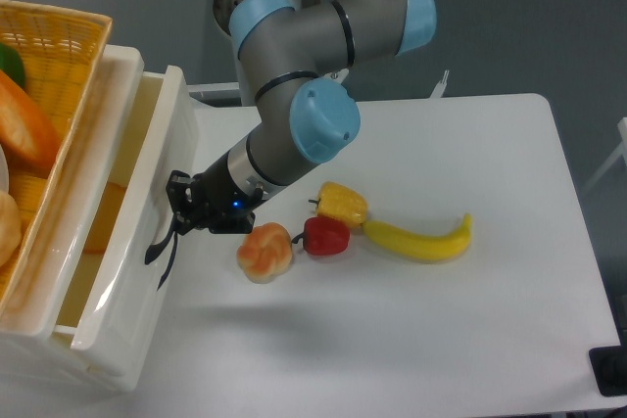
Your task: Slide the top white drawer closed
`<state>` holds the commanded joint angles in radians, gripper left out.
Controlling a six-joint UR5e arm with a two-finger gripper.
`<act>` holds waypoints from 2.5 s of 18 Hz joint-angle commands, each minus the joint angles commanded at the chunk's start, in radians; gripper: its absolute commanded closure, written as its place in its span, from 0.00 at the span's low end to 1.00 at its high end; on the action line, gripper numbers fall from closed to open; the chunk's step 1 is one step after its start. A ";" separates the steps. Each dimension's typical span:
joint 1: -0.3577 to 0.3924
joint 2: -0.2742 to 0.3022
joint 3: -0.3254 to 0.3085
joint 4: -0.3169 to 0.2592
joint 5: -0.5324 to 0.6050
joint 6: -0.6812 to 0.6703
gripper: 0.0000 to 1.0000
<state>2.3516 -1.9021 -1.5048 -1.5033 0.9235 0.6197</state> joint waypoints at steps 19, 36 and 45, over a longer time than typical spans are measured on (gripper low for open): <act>-0.032 -0.003 0.000 0.021 0.023 0.009 0.54; 0.287 -0.041 0.032 0.374 0.441 0.237 0.00; 0.494 -0.123 0.090 0.376 0.520 0.756 0.00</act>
<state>2.8452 -2.0248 -1.4144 -1.1275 1.4433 1.3755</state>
